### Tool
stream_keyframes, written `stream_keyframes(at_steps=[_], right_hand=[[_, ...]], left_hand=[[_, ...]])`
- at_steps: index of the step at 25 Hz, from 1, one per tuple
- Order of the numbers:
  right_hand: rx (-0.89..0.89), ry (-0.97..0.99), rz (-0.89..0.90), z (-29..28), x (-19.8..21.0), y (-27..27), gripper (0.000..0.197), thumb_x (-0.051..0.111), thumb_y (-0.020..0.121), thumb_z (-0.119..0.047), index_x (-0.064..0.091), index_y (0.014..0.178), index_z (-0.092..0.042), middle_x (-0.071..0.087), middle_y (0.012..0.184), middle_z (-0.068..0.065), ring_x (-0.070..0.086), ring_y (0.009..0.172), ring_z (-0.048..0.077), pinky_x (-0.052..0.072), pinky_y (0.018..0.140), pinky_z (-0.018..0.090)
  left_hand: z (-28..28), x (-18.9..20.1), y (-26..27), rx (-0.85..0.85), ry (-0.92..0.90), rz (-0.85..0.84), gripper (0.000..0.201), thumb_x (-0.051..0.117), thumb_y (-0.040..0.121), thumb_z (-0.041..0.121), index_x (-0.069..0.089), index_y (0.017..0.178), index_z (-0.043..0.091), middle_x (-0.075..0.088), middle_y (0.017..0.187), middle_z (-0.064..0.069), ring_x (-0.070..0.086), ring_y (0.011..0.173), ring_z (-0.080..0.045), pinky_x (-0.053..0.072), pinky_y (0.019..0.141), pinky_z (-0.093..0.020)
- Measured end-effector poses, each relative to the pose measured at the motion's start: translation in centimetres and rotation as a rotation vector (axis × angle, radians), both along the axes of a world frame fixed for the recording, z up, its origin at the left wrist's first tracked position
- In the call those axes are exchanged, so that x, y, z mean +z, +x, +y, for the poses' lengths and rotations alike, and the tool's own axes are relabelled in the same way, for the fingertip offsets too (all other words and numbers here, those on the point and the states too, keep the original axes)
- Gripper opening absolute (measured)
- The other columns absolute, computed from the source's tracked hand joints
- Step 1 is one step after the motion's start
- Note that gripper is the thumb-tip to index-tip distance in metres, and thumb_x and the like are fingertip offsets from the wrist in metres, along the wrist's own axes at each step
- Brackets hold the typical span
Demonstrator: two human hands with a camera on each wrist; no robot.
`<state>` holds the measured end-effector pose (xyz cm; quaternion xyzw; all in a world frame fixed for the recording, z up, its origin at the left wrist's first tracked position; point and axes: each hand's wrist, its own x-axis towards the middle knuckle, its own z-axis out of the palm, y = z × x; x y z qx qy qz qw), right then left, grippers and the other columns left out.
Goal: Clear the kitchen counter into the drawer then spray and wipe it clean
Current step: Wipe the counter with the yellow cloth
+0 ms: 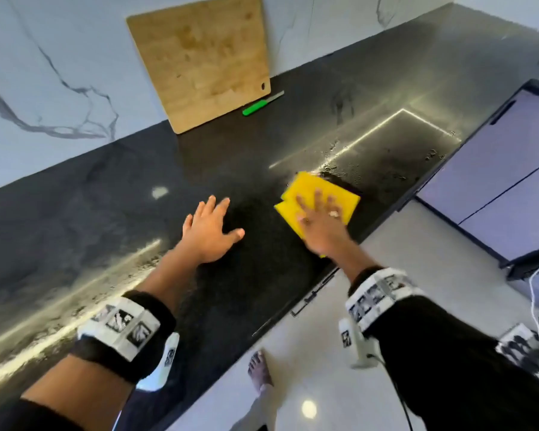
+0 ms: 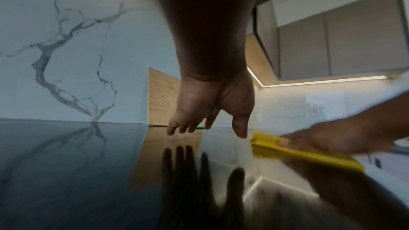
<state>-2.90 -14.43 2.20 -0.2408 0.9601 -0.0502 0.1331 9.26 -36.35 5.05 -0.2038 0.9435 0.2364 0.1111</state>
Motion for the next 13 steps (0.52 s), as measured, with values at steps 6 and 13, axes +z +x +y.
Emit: stream_keyframes(at_steps=[6,13], right_hand=[[0.663,-0.180,0.002,-1.5,-0.9,2.9,0.050,0.027,0.105,-0.043,0.021,0.154,-0.038,0.006,0.165,0.006,0.001,0.151,0.035,0.001,0.119,0.046],[-0.167,-0.076,-0.046,-3.7,0.0,-14.8,0.055,0.025,0.105,-0.042,0.004,0.156,-0.038,-0.013,0.164,0.011,-0.013,0.149,0.039,-0.007,0.120,0.051]], left_hand=[[-4.9,2.4,-8.0,0.065,0.020,-0.233,0.109,0.073,0.082,0.034,-0.007,0.156,0.022,-0.010,0.163,-0.011,-0.006,0.150,-0.032,0.006,0.118,-0.056],[-4.1,1.0,-9.4,0.166,0.134,-0.332,0.141,0.077,0.065,0.065,-0.031,0.147,0.027,-0.043,0.150,-0.007,-0.036,0.140,-0.030,-0.017,0.110,-0.060]])
